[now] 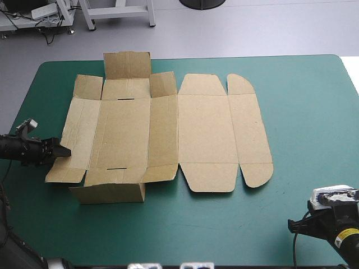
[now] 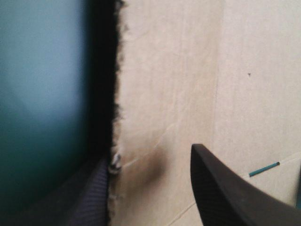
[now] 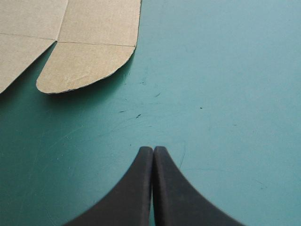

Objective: Fold the box

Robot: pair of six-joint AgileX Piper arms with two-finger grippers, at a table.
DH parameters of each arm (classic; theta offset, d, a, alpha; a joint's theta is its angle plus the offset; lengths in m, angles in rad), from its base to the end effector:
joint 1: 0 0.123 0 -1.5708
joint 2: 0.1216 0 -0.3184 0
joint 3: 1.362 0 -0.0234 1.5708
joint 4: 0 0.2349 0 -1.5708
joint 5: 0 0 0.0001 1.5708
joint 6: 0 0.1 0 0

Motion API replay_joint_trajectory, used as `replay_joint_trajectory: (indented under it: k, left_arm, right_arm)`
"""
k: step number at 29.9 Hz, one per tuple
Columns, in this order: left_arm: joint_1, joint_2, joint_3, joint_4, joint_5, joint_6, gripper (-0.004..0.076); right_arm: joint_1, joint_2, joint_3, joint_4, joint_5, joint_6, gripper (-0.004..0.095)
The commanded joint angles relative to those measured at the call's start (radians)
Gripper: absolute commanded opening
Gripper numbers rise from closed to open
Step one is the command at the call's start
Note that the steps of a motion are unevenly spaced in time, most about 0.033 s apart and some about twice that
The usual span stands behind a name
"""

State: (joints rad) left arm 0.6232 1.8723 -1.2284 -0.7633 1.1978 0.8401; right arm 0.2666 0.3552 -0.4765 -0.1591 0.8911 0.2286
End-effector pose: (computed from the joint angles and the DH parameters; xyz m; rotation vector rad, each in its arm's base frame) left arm 0.3119 0.1449 0.2327 -0.1885 2.6777 -0.8707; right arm 0.0220 -0.0068 0.2784 -0.0888 2.2404 0.0748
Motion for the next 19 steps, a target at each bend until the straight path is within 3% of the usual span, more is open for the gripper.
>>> replay_joint_trajectory:
  k: [1,9,12,15,17,19]
  left_arm:
    - [-0.060,-0.019,-0.022,-0.047,0.097,0.000,0.0374]
    - [-0.152,-0.005,-0.022,-0.098,0.097,-0.017,0.0371]
    - [-0.163,-0.005,-0.022,-0.113,0.097,-0.021,0.0334]
    - [-0.163,-0.005,-0.022,-0.117,0.097,-0.064,0.0214]
    - [-0.163,-0.005,-0.022,-0.104,0.097,-0.094,0.0034]
    - [-0.163,-0.005,-0.022,-0.077,0.097,-0.092,-0.0006]
  right_arm:
    - [-0.008,0.010,-0.023,-0.018,-0.053,0.002,-0.0013]
    - [-0.008,0.010,-0.023,-0.018,-0.053,0.004,-0.0013]
    - [-0.008,0.010,-0.023,-0.018,-0.053,0.004,-0.0013]
    - [-0.008,0.010,-0.023,-0.018,-0.053,0.004,-0.0013]
    - [-0.008,0.010,-0.023,-0.018,-0.053,0.004,-0.0013]
    - [-0.008,0.010,-0.023,-0.018,-0.053,0.004,-0.0013]
